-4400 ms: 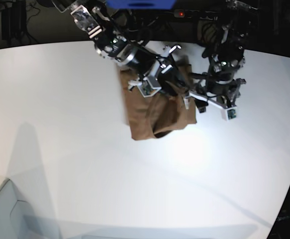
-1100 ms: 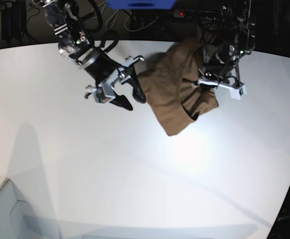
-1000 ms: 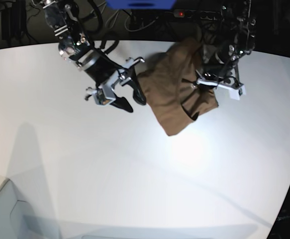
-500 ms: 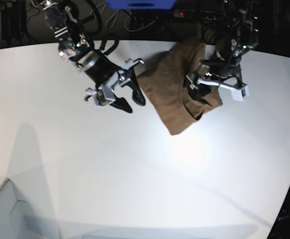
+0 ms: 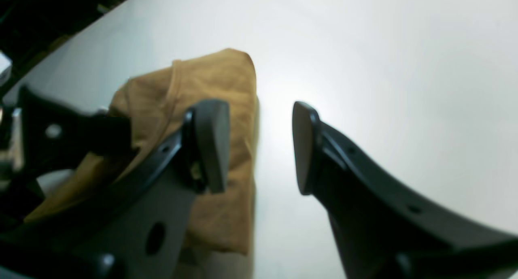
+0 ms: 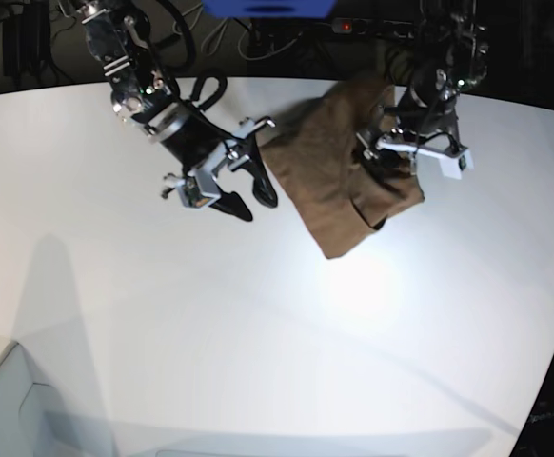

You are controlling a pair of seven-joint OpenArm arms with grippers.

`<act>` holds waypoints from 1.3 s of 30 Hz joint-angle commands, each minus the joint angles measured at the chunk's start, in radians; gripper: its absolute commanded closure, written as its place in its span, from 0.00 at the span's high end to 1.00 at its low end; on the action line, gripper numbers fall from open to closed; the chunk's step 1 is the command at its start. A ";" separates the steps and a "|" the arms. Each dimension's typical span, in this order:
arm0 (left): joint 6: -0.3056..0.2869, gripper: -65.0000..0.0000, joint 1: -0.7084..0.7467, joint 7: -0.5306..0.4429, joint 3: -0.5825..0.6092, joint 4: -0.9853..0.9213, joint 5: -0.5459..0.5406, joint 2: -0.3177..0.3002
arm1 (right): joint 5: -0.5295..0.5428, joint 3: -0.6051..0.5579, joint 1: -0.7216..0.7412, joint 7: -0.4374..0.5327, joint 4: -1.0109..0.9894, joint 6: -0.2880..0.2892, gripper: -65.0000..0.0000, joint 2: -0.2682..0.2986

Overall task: Layout the t-shirt on the table in an organized manner, then fold the t-shirt properly
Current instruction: 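Open the right gripper and lift it away while the left gripper holds the bundle, then press and flatten the brown bundle with the left gripper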

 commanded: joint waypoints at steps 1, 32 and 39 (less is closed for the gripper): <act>0.018 0.82 -0.004 0.036 0.003 -0.022 -0.022 0.000 | 0.010 0.001 0.009 0.031 0.016 0.011 0.40 0.002; -0.616 0.00 -0.785 0.036 0.741 -0.565 0.262 -0.221 | 0.010 0.472 -0.137 0.032 -0.022 0.011 0.40 -0.010; -0.969 0.00 -0.886 0.034 0.815 -0.617 0.729 -0.023 | 0.010 0.638 -0.209 0.037 -0.018 0.011 0.40 -0.065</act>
